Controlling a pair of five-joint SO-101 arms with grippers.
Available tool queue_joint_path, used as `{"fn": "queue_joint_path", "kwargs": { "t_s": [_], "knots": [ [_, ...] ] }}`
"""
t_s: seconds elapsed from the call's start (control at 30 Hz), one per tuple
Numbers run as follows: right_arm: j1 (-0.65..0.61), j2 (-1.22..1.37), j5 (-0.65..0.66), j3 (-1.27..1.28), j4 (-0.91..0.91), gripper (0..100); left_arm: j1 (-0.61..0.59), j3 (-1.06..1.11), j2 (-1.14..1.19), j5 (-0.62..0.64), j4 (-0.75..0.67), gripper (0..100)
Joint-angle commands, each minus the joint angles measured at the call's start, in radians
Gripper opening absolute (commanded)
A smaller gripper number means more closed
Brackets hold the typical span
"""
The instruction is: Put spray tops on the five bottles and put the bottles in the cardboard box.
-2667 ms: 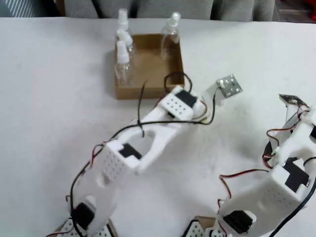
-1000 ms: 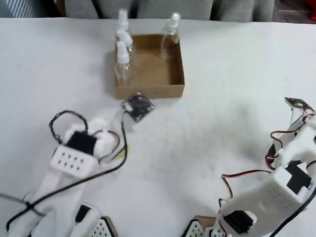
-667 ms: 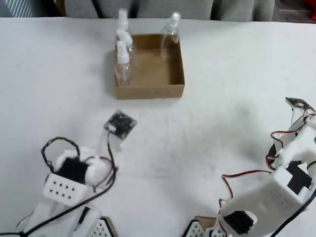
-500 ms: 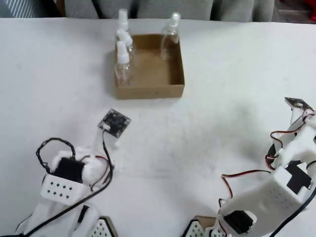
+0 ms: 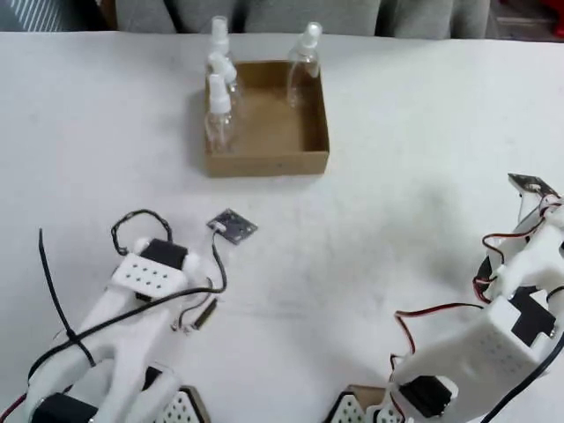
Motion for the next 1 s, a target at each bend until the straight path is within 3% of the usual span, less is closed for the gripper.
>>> {"fn": "queue_joint_path", "kwargs": {
  "t_s": [0.0, 0.2, 0.4, 0.57, 0.77, 0.97],
  "knots": [
    [-0.021, -0.01, 0.0, -0.011, -0.004, 14.5, 0.022, -0.031, 0.041, 0.052, -0.083, 2],
    [-0.021, -0.008, 0.0, -0.011, -0.004, 14.5, 0.013, -0.049, 0.174, 0.058, -0.221, 2],
    [-0.013, -0.008, 0.0, -0.008, -0.004, 14.5, 0.013, -0.127, 0.248, 0.163, -0.298, 2],
    [-0.01, -0.008, 0.002, -0.006, -0.004, 14.5, -0.059, -0.273, 0.36, 0.196, -0.328, 2],
    [-0.01, -0.008, 0.003, -0.006, -0.004, 14.5, -0.085, -0.451, 0.463, 0.408, -0.336, 2],
    [-0.01, -0.008, 0.009, -0.008, -0.004, 14.5, 0.021, -0.505, 0.527, 0.729, -0.41, 2]
  ]
}}
